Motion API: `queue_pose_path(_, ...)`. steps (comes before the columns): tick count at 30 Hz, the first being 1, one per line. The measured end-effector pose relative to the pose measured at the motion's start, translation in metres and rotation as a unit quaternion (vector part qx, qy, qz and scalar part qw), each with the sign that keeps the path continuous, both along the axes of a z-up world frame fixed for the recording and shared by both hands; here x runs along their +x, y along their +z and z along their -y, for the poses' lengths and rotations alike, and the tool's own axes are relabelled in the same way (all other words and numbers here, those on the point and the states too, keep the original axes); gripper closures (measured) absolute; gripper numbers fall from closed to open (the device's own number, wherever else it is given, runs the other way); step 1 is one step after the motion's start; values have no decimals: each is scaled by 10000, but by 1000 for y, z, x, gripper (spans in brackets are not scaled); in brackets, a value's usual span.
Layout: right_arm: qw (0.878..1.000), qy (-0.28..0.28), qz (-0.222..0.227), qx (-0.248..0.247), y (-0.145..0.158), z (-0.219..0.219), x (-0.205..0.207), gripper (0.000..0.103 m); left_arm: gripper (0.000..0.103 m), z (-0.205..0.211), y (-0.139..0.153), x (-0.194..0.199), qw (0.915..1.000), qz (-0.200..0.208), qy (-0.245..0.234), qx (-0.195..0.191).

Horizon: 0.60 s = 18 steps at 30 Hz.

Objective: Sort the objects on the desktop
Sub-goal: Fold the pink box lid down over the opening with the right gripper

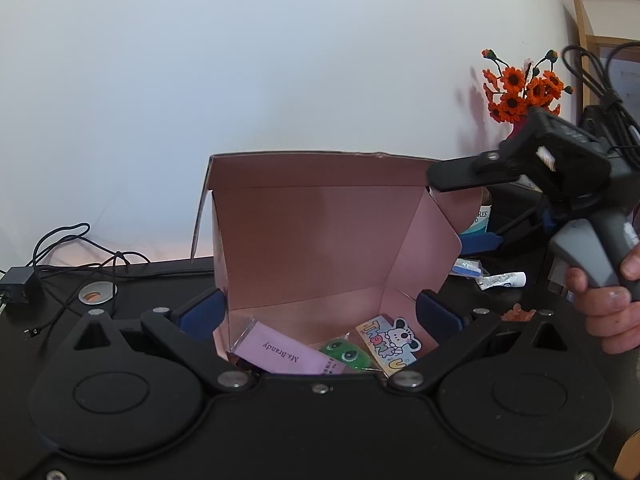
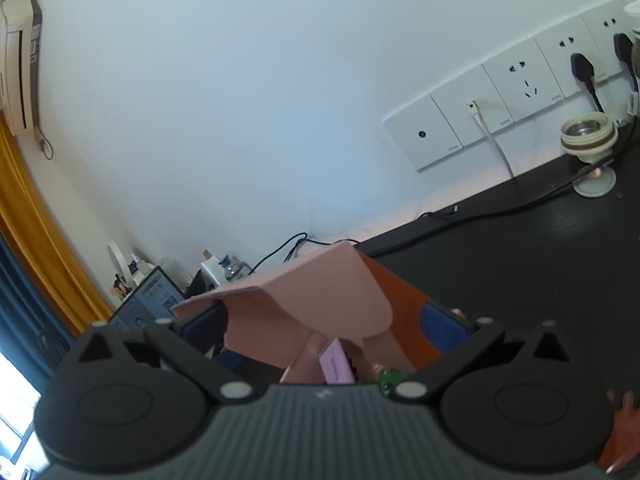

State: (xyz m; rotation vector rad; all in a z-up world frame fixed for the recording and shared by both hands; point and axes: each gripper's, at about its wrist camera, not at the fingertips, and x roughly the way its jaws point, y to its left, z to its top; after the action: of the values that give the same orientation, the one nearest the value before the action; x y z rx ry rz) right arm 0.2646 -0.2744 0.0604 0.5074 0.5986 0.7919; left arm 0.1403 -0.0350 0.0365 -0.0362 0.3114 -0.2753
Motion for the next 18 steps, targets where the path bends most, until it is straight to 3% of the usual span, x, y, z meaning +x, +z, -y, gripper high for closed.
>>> queue_pose_path(10, 9997, 208, 12, 163, 1, -10, -31, 1, 0, 14, -1, -17, 9992, 95, -282, 281)
queue_pose_path(12, 9998, 172, 56, 57, 1, -16, -31, 1, 0, 16, -2, -18, 9990, 127, -187, 393)
queue_pose_path(18, 9999, 23, -34, 137, 1, -4, -30, 1, 0, -2, -3, -25, 9995, 217, 100, 190)
